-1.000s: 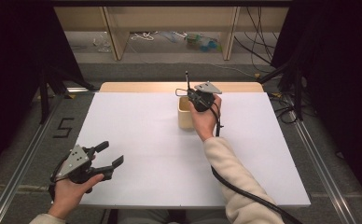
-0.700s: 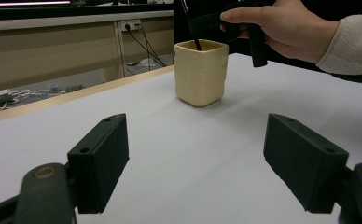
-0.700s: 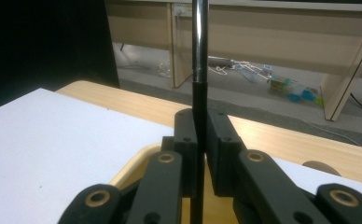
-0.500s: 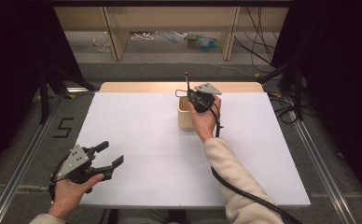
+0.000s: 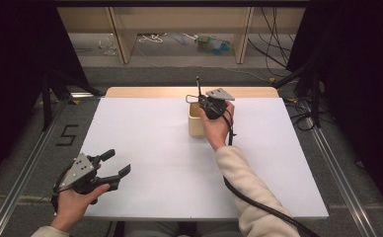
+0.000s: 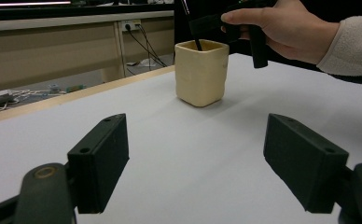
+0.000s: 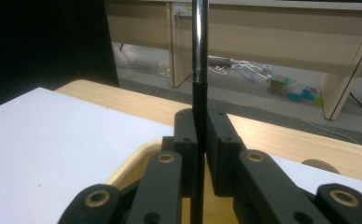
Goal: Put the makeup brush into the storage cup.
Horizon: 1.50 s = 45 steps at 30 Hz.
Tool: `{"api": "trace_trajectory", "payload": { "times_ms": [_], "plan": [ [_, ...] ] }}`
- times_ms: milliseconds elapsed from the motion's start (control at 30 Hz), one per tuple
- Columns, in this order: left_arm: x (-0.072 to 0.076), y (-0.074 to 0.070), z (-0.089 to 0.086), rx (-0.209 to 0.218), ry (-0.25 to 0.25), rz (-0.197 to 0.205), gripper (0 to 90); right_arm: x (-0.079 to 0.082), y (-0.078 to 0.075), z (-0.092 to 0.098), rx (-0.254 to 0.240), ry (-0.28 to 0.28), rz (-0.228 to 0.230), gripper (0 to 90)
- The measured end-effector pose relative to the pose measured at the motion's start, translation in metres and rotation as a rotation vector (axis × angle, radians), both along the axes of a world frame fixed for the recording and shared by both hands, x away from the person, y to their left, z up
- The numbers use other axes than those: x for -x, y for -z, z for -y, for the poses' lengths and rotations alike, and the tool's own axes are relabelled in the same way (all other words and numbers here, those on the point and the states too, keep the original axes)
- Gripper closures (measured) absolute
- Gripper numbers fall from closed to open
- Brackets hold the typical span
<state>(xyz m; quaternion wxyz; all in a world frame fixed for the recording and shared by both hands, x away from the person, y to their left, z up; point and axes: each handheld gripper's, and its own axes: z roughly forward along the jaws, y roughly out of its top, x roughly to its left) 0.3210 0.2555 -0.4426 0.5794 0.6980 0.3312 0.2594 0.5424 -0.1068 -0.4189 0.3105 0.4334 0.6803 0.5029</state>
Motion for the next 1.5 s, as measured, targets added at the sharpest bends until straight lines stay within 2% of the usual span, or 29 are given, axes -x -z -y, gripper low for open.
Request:
{"api": "trace_trajectory", "payload": {
  "times_ms": [67,100,300,400,567,1500],
  "plan": [
    [0.0001,0.0,0.0,-0.001,0.001,0.0,21.9,0.0008,-0.0003,-0.0004,-0.003,-0.002,-0.011,84.0],
    [0.0001,-0.0001,0.0,-0.001,0.001,0.001,21.9,0.0012,-0.0006,0.0002,0.008,0.004,-0.01,83.9],
    [0.0001,-0.0001,-0.0001,-0.002,0.001,0.002,21.9,0.0016,0.0011,0.0006,-0.005,-0.003,-0.013,83.9],
    [0.0002,-0.0001,-0.0001,0.001,0.0,0.002,21.9,0.001,0.0016,0.0014,0.008,0.003,0.002,83.9],
    [0.0001,-0.0001,-0.0001,-0.001,0.0,0.002,21.9,0.0017,0.0031,0.0002,0.001,-0.001,-0.011,83.9],
    [0.0001,-0.0001,-0.0002,-0.003,-0.002,0.009,22.0,0.0008,0.001,0.0011,0.007,-0.005,-0.013,83.7]
  ]
}}
